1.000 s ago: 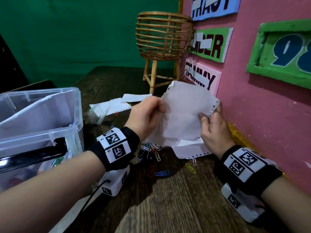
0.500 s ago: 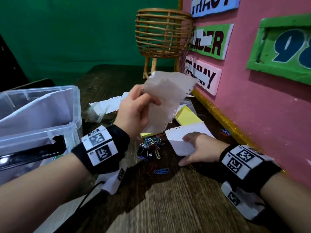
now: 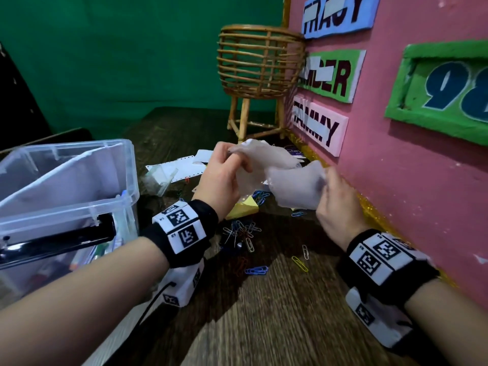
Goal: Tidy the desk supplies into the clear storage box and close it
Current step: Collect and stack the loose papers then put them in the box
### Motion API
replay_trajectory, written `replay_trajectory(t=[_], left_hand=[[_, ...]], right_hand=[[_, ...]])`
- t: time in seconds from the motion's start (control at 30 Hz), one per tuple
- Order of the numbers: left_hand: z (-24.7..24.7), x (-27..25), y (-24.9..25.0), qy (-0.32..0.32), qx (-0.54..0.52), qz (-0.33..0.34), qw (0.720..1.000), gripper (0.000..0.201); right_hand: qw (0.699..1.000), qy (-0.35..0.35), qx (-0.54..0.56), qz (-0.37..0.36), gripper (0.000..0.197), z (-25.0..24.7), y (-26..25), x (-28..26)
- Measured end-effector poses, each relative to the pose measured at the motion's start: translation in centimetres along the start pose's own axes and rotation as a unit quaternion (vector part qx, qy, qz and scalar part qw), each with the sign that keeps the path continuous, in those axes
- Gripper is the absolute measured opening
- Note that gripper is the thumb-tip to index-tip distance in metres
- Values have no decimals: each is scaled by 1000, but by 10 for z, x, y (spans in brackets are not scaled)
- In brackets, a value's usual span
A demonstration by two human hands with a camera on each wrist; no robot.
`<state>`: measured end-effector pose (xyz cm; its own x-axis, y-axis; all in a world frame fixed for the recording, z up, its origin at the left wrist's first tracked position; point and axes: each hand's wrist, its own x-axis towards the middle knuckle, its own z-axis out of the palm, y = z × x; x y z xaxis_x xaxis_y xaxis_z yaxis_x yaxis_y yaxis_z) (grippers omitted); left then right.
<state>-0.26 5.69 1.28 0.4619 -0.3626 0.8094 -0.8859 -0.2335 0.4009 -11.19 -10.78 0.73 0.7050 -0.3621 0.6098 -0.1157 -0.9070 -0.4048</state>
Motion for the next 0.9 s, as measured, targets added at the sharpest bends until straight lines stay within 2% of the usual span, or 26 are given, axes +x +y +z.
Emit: replay_trajectory(t=[0.03, 0.1, 0.2, 0.3, 0.4, 0.47, 0.53, 0.6, 0.67, 0.77, 0.83, 0.9], left_hand=[[2, -1, 0, -5, -7, -10, 1000, 48], [4, -2, 4, -15, -29, -26, 999, 45], [11, -1, 19, -27, -87, -52, 994, 20], [25, 6, 27, -17, -143, -109, 984, 28], [38, 12, 24, -33, -234, -222, 946, 38], [40, 13, 20, -70, -256, -272, 925, 40], [40, 16, 13, -120, -216, -273, 929, 39], [40, 21, 3, -159, -100, -234, 954, 35], [41, 28, -14, -191, 18, -211, 958, 26], [49, 36, -42, -284, 122, -213, 927, 26], [56, 39, -52, -359, 186, -170, 899, 32], [65, 40, -56, -415, 222, -129, 873, 41]], right_hand=[[999, 28, 22, 1, 22, -2, -2, -1], [999, 28, 40, 12, 25, -7, -6, -4], [997, 17, 67, 29, 25, -5, -5, -5], [993, 23, 93, 71, 31, -1, 0, -2], [990, 18, 125, 62, 28, 0, 1, -3], [989, 28, 132, 54, 28, -1, -1, -4], [991, 53, 115, 49, 31, -2, -2, -3], [990, 78, 102, 58, 39, -5, -3, -3], [988, 102, 97, 66, 53, -7, -1, -2], [989, 120, 65, 51, 68, -9, 2, -1], [992, 107, 43, 57, 77, -7, 6, 0], [994, 67, 24, 79, 69, -2, 13, 3]])
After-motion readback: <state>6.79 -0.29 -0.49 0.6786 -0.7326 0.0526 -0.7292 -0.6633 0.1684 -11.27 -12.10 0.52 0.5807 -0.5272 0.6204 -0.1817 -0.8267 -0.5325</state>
